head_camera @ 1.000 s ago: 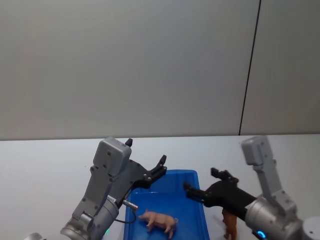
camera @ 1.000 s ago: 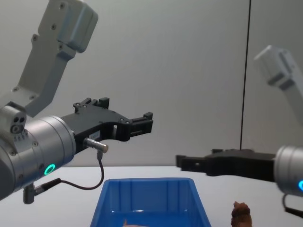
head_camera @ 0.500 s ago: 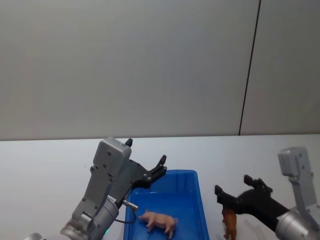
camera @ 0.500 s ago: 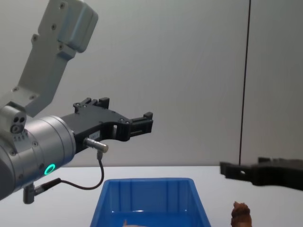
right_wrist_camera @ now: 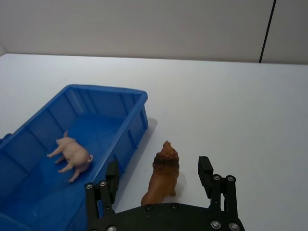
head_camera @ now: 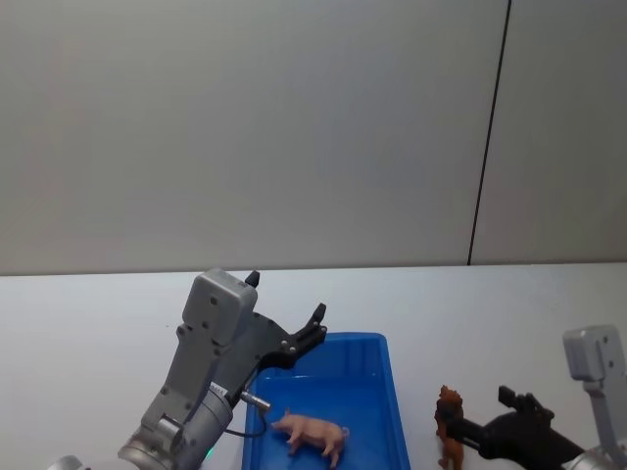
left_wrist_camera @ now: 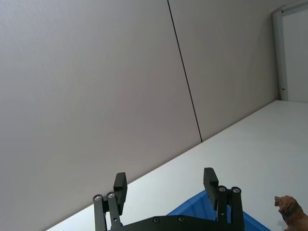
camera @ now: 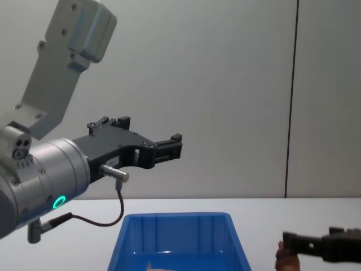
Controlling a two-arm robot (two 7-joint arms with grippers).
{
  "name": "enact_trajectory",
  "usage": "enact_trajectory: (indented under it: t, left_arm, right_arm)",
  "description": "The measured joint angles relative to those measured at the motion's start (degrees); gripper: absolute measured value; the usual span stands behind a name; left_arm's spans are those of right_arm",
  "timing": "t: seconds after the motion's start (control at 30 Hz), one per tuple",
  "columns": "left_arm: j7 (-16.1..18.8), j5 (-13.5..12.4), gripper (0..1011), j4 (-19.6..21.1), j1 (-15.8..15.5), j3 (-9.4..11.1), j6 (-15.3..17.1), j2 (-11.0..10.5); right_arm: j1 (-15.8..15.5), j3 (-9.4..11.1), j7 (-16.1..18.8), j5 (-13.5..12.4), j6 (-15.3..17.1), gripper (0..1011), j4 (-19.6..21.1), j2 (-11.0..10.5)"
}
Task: Pick up the two dolls from the table and place them into the box.
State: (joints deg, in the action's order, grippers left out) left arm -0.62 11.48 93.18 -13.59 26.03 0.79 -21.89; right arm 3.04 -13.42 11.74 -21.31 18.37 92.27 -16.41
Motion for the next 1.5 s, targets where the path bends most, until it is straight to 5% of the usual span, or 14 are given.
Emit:
enact_trajectory:
  t: [1.0, 1.5]
  left_arm:
    - [0.0, 0.0, 1001, 0.0, 0.0, 0.0, 0.0, 0.0]
    - [0.0, 0.0, 1001, 0.0, 0.0, 0.0, 0.0, 0.0]
  right_arm:
    - [2.62, -1.85, 0.25, -0.08, 0.93, 994, -8.55, 3.03]
    - [3.78, -2.26, -0.1, 0.72, 2.11, 589, -10.31, 3.82]
